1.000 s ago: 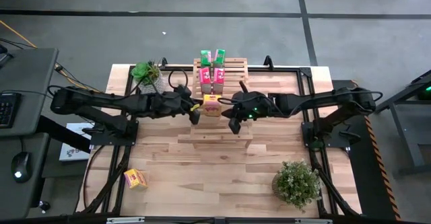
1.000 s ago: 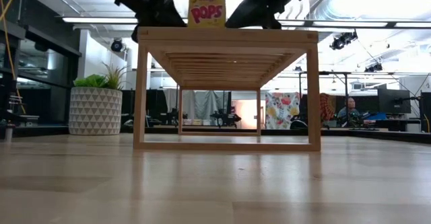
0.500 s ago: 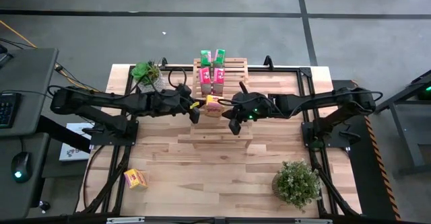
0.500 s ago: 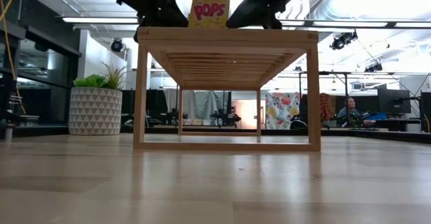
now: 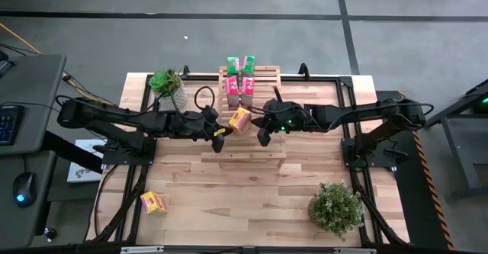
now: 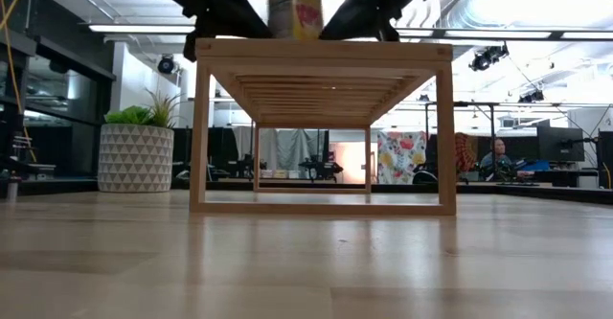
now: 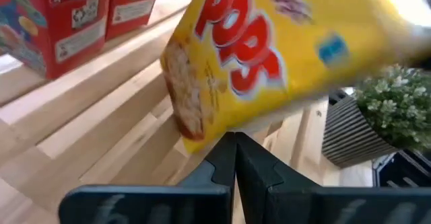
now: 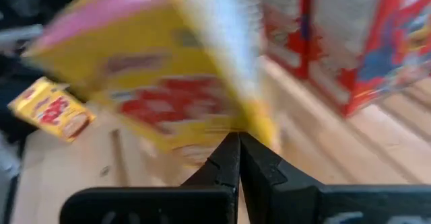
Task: Stack cereal on shelf
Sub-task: Put the top right yellow cereal box on the shelf
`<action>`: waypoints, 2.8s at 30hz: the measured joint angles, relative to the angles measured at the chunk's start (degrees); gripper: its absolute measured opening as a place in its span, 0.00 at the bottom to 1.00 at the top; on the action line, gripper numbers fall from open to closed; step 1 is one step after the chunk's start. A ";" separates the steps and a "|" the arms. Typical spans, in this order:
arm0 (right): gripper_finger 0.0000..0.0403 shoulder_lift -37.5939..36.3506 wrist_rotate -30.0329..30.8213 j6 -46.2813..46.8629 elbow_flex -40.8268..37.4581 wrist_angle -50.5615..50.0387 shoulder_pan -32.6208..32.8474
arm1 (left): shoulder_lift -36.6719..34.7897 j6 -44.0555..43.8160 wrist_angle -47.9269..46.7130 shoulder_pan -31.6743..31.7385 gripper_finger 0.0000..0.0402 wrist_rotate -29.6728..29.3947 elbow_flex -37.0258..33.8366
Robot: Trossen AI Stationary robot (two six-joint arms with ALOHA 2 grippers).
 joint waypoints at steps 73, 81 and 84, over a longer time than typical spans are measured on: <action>0.00 8.96 -5.96 3.45 -0.04 10.99 -2.52 | -0.02 -4.52 -5.83 0.18 0.00 -8.53 0.01; 0.00 8.96 -6.00 3.21 -0.04 10.85 -2.50 | -0.04 -4.52 -5.59 2.00 0.00 -6.34 0.01; 0.00 8.96 -5.68 3.17 -0.04 10.83 -2.65 | -0.04 -5.62 -5.55 1.63 0.00 -6.24 0.01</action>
